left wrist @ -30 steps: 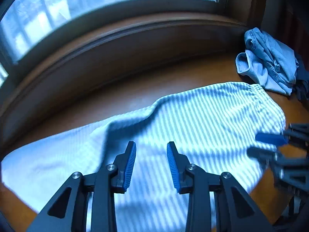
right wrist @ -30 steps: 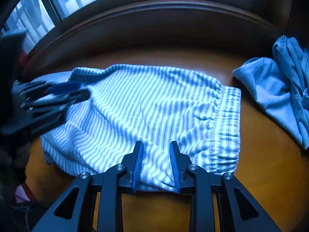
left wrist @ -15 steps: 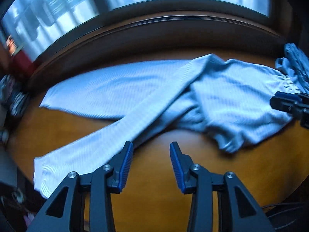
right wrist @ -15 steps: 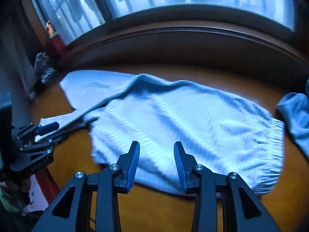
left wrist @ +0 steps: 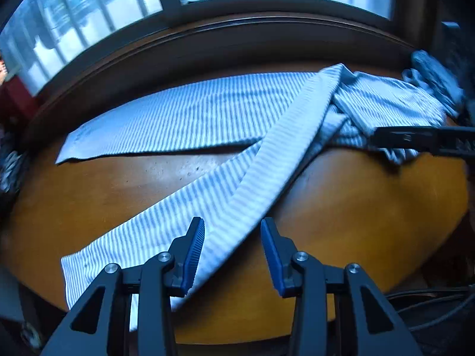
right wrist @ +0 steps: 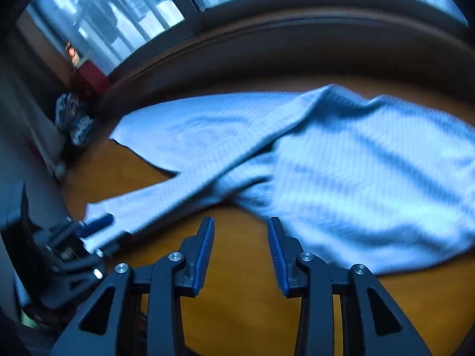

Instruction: Fold clothes

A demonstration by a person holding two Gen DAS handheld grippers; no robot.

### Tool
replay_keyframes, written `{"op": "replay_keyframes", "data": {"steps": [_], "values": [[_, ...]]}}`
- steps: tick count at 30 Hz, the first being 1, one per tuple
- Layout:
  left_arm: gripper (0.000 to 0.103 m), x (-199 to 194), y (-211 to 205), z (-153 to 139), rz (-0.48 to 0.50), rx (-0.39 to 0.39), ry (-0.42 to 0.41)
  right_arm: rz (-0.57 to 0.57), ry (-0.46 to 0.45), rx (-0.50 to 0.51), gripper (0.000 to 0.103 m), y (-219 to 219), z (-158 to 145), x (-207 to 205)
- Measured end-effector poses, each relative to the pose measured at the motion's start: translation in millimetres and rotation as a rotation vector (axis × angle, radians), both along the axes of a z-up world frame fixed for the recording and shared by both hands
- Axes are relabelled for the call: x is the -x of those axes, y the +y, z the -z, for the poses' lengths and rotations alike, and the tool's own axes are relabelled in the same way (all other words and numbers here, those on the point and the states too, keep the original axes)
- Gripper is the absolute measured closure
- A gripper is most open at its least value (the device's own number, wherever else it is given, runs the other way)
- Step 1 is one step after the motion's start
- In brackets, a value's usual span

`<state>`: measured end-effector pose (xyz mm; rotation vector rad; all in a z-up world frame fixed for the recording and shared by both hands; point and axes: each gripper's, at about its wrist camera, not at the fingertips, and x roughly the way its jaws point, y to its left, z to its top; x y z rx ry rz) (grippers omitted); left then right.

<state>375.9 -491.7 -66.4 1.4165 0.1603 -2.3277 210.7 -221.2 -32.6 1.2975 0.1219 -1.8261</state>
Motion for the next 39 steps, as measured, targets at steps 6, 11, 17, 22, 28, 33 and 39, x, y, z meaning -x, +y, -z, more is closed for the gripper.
{"op": "replay_keyframes", "data": {"steps": [6,11,17,22,28,33,39], "values": [[0.066,-29,-18,7,0.11,-0.062,0.002,0.034,-0.098,-0.001,0.065,-39,14,-41],[0.066,-40,-24,13,0.128,-0.121,0.026,0.033,-0.108,-0.022,0.065,-59,15,-53],[0.066,-41,-25,17,0.151,-0.139,0.027,0.024,-0.166,-0.024,0.065,-78,26,-48],[0.066,-36,-33,24,0.13,-0.164,0.021,0.027,-0.204,-0.027,0.065,-88,33,-44],[0.066,-34,-40,29,0.105,-0.164,0.028,0.024,-0.185,-0.008,0.098,-98,32,-40],[0.098,-34,-48,20,0.061,-0.141,0.056,-0.021,-0.119,0.065,0.1,-99,11,-40],[0.098,-24,-75,-23,-0.005,-0.066,0.117,-0.075,-0.056,0.165,0.1,-110,-23,-29]]}}
